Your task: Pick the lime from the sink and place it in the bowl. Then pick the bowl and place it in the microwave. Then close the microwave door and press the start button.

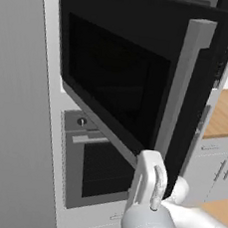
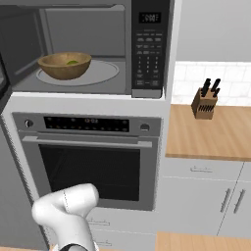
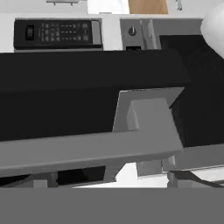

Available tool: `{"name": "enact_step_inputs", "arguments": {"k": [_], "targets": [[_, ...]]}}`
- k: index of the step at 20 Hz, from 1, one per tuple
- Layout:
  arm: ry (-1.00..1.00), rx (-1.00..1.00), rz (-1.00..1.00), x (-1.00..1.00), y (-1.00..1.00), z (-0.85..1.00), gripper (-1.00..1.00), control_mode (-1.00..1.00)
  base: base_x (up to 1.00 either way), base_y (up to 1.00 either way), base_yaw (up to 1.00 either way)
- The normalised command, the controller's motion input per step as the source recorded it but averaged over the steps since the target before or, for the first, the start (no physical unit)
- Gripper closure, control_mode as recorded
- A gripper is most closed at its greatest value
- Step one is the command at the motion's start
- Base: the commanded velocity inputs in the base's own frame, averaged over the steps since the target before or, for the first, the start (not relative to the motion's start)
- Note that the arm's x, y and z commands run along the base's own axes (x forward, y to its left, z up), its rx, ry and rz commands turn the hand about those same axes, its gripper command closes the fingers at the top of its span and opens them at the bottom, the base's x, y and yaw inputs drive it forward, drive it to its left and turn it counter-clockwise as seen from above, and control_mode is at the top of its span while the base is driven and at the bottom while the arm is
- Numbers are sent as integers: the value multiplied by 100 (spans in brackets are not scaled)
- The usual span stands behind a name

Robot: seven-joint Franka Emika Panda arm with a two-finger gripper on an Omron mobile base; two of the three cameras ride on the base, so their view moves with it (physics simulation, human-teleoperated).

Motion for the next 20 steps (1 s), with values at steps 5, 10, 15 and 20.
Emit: {"name": "enact_step_inputs", "arguments": {"k": [5, 10, 15, 20], "targets": [[-18, 0, 0, 72, -80, 46, -100, -100, 0, 0, 0], [-4, 0, -1, 100, -58, 31, -100, -100, 0, 0, 0], [0, 0, -4, 100, -59, 31, -100, -100, 0, 0, 0], [5, 1, 0, 100, -55, 24, -100, -100, 0, 0, 0]]}}
